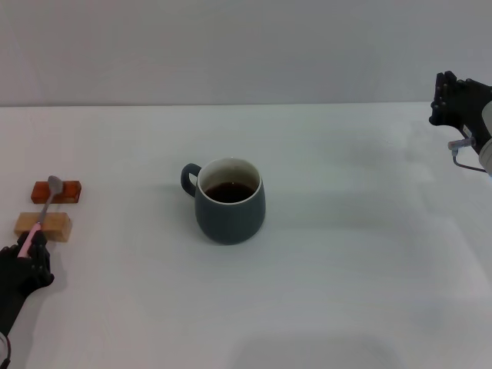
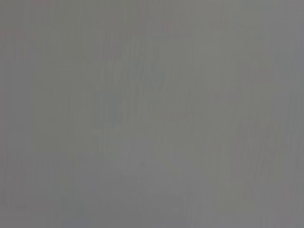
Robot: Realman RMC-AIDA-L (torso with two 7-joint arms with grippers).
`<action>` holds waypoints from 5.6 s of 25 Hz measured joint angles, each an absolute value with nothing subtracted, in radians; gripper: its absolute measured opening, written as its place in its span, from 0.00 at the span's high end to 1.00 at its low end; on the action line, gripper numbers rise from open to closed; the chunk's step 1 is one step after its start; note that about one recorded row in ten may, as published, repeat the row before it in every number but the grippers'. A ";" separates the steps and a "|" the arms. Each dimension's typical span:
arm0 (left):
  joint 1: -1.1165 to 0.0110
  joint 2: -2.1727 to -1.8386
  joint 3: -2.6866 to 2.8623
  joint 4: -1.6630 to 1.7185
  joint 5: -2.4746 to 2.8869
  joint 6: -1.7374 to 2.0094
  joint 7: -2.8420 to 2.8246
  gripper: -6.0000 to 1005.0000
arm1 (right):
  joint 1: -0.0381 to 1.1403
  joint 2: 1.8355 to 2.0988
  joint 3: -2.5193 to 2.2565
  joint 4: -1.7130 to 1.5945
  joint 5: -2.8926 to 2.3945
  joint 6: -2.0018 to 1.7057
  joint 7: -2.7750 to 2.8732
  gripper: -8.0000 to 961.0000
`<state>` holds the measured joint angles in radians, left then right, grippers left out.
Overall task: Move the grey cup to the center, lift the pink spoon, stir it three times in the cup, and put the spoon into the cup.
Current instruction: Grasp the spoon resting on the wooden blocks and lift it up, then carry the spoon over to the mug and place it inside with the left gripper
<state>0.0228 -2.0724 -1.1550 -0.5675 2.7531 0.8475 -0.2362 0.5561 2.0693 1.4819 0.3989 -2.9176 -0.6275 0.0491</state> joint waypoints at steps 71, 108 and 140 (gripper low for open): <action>0.025 -2.061 -1.155 -0.633 2.738 0.892 -0.248 0.85 | 0.564 2.069 1.491 0.395 -2.918 -0.627 0.049 0.94; 0.061 -2.011 -1.160 -0.795 2.789 0.926 -0.436 0.85 | 0.562 2.069 1.491 0.396 -2.918 -0.627 0.049 0.94; -0.052 -1.686 -0.946 -1.080 2.889 0.914 -0.866 0.84 | 0.556 2.068 1.519 0.393 -2.917 -0.634 0.049 0.94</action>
